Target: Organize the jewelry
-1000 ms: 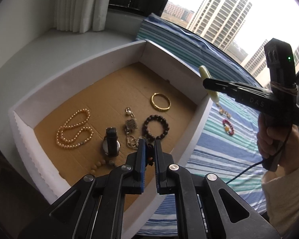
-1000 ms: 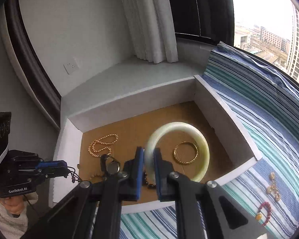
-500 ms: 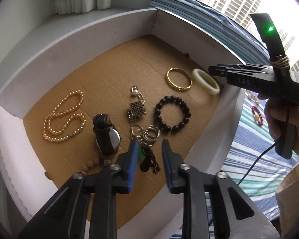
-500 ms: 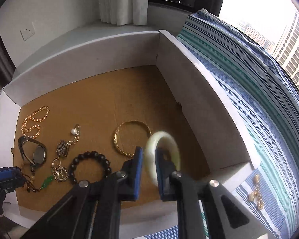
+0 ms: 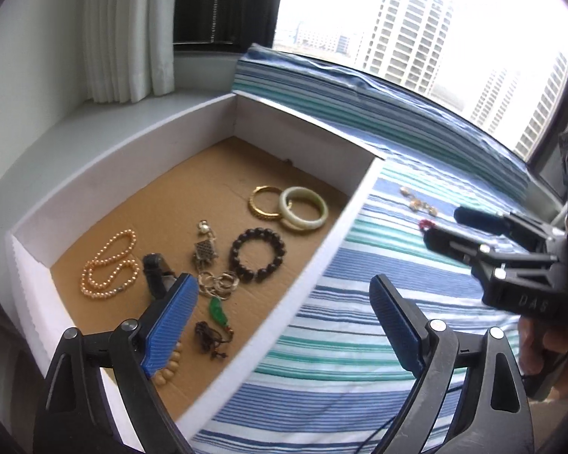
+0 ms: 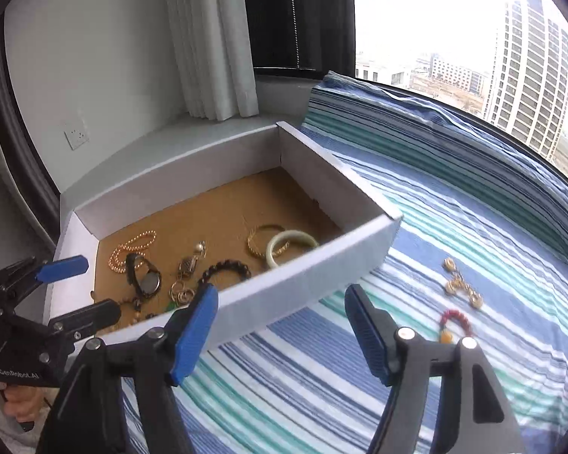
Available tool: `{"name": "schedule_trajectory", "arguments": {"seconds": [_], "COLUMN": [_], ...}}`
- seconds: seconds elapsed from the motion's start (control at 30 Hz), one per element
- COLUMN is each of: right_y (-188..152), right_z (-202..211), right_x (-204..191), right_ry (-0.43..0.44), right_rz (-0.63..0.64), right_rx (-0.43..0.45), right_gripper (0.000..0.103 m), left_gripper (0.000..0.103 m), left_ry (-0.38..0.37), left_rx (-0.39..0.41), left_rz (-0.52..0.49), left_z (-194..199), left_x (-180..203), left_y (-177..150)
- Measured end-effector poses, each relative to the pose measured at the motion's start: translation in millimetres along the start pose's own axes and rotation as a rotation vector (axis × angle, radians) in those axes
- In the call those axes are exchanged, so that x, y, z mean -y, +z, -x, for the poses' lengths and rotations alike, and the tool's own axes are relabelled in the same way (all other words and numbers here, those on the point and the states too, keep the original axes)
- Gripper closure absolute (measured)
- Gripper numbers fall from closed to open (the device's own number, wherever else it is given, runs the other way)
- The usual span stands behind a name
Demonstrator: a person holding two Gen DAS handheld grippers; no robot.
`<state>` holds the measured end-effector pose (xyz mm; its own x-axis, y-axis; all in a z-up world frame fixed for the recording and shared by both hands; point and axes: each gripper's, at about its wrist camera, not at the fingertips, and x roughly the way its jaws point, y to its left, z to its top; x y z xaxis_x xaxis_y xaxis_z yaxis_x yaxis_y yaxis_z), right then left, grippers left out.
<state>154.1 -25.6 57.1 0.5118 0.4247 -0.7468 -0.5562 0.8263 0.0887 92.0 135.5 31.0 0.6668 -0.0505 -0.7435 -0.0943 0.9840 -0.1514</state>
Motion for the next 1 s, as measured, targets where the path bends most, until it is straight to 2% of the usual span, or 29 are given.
{"name": "schedule_trajectory", "arguments": {"seconds": [0.23,0.47,0.63,1.0], "right_y": [-114.0,-173.3,-187.0,-186.3], "right_z": [50.9,93.2,93.6,85.9], "right_x": [27.7,66.4,75.3,60.3], "right_ry": [-0.175,-0.332,-0.337,-0.290], "right_rz": [-0.134,-0.275,-0.318,-0.301], "right_rx": [-0.054,-0.071,-0.080,-0.082], "right_gripper": [0.032,0.032,0.032,0.032], "left_gripper": [0.010,0.010,0.010,0.010], "left_ry": [-0.109,-0.155,-0.147,-0.105], "left_rx": [-0.091,-0.158,-0.173,-0.187], "left_rz": [-0.096,-0.185,-0.217,-0.198], "left_z": [-15.1,-19.6,-16.7,-23.2], "left_x": [67.4,116.9,130.7,125.0], "left_y": [-24.3,-49.6,-59.4,-60.1]}}
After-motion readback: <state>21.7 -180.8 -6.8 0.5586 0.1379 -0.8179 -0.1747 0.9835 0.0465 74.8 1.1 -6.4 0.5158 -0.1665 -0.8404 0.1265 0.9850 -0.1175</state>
